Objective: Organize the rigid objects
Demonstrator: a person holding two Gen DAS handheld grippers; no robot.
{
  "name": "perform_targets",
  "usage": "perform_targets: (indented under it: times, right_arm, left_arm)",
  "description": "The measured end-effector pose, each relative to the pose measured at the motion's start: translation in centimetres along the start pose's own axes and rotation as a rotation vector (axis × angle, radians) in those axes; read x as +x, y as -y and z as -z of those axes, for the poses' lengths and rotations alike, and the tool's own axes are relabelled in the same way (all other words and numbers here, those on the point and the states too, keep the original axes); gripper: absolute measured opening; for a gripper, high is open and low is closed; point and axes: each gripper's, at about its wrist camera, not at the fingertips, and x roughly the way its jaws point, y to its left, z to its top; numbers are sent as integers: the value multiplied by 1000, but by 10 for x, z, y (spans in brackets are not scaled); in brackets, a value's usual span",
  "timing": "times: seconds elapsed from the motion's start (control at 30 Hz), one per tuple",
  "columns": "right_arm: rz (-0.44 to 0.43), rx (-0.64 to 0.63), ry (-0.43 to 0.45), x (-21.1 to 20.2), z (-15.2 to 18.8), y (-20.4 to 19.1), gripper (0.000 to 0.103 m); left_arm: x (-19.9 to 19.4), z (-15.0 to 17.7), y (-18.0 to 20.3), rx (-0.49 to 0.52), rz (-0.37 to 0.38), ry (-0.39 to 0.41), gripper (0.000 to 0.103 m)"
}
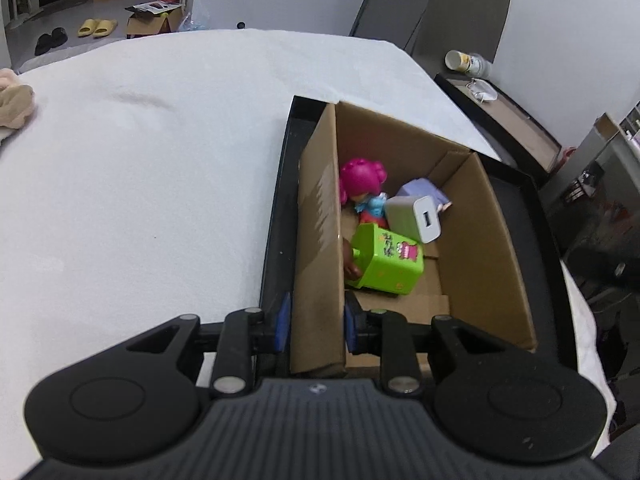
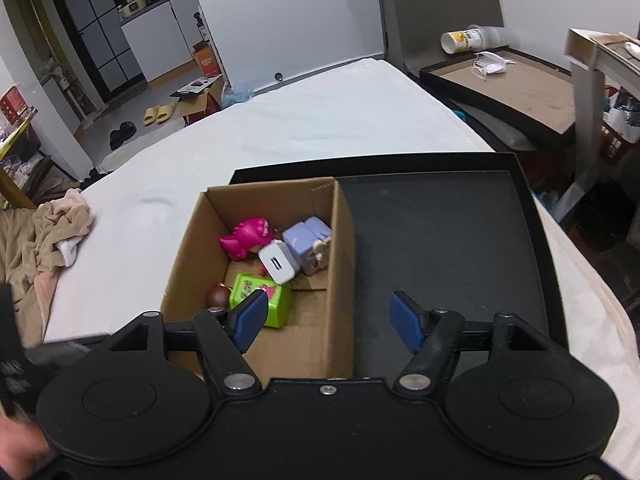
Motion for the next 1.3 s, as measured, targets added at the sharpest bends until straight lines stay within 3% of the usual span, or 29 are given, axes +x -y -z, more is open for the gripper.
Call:
perform_targets:
  times: [0.2, 0.47, 0.83, 1.13, 1.3]
  right_arm:
    - [7, 18, 5, -8, 10, 10, 68]
    - [9, 37, 41, -30, 18, 22, 81]
    - [-31, 80, 81, -66, 26, 42, 88]
    - [-28, 91, 135, -99, 34, 43, 103]
    - [-34, 107, 169, -117, 42, 42, 103]
  left_arm:
    - [-24, 0, 12, 54, -29, 20, 26]
    - [-52, -10, 30, 72, -20, 25, 26]
    - [-94, -12, 59, 99, -5, 61, 27]
    - [-127, 3, 80, 117, 7, 84, 41]
    - [-143, 16, 94, 172, -43, 98, 55]
